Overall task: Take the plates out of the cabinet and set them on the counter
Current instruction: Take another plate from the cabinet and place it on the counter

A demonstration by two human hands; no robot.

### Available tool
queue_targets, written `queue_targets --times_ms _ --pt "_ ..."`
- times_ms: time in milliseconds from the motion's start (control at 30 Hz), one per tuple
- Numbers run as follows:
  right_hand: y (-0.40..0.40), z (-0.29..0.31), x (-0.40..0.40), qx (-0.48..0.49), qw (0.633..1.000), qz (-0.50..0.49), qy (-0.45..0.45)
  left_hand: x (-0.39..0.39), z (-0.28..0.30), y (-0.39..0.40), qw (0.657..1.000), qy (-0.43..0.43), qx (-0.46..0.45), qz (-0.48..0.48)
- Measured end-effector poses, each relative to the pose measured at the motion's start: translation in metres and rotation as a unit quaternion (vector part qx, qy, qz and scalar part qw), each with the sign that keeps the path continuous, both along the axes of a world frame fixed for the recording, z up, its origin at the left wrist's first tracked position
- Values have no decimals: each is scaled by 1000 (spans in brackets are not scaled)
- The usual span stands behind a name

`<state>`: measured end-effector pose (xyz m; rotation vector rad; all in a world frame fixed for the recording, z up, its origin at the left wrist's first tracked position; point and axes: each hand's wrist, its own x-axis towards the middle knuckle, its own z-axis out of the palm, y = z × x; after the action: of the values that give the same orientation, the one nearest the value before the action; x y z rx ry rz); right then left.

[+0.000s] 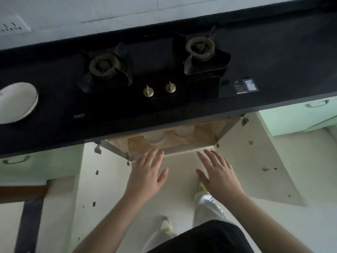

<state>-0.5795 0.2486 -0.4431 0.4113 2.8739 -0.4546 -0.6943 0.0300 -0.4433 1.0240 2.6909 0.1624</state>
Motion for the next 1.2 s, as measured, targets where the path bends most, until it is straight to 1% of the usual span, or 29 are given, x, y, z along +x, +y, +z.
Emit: queue_targets --times_ms 67,167,267,400,567,667,733,867,933,1000,1067,1133,1200 --pt "22 -19 -20 -15 1000 15 -11 0 -16 22 1000 3 -13 -9" --pt "52 -49 -48 -9 999 44 -13 -6 -42 52 999 -12 -24 29" --pt "73 -85 -72 -12 999 43 1 -21 -81 81 999 -6 -25 25" --pt "85 -150 -95 -12 1000 24 2 -52 -152 103 999 -8 -23 35" --pt "86 -231 -122 8 999 45 16 -73 -242 111 999 1 -36 24" --pt "93 -280 -137 13 998 55 21 -92 -294 112 999 -3 -37 33" --pt "100 -313 -148 28 998 63 7 -107 -331 116 998 -5 -37 42" --pt "118 -377 -173 75 995 53 35 -132 -396 135 999 22 -12 47" --pt "129 -408 -188 86 995 59 7 -145 -427 145 999 30 3 45" --pt "137 -438 -203 107 992 62 -1 -159 -457 150 998 33 -7 44" --pt "143 -465 -217 135 989 62 17 -174 -486 155 998 42 -9 45" --pt "149 -493 -230 134 989 55 29 -188 -508 161 997 60 -16 45" --pt "156 -519 -240 135 989 49 34 -203 -526 171 995 78 -44 33"
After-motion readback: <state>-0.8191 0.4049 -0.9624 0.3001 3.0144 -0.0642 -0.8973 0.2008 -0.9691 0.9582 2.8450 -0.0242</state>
